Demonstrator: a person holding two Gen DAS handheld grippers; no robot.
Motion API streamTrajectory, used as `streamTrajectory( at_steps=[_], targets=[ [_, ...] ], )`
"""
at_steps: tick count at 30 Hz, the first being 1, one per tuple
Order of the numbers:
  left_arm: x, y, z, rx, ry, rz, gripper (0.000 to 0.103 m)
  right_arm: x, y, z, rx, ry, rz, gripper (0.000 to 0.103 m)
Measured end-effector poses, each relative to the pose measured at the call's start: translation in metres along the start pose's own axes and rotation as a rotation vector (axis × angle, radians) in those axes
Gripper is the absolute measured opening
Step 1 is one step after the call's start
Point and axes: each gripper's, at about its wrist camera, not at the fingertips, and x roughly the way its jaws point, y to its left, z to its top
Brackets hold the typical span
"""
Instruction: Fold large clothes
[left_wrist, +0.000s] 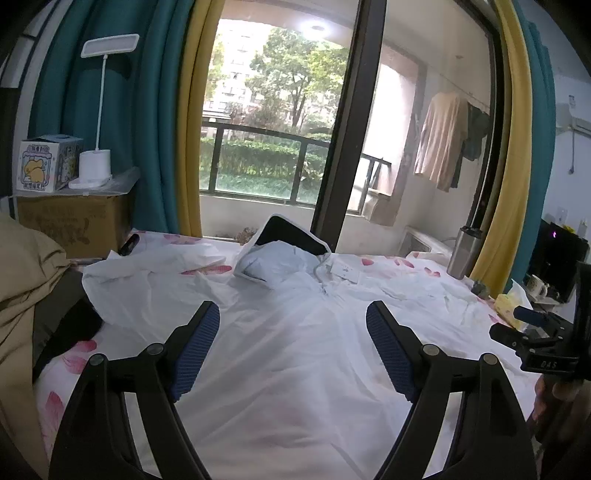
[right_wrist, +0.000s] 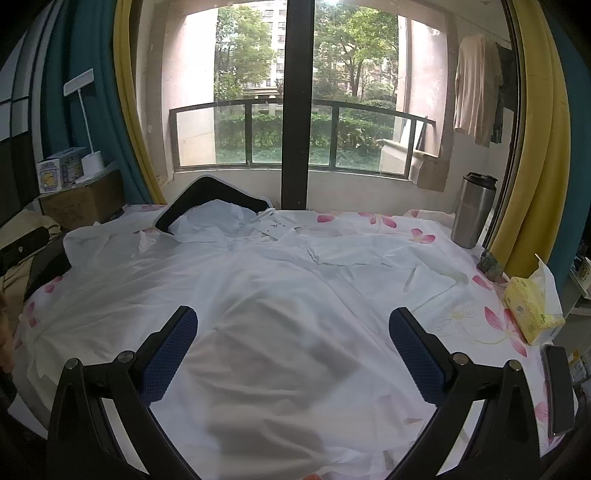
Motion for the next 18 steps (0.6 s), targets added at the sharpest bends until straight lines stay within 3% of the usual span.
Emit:
streamTrajectory(
  at_steps=[18],
  targets=[
    [0.0001,0.0061,0.0005,-0.011,0.003,-0.006,0.084,0.0025,-0.0003,-0.0002,-0.003,0.005,-0.003,0.102]
  ],
)
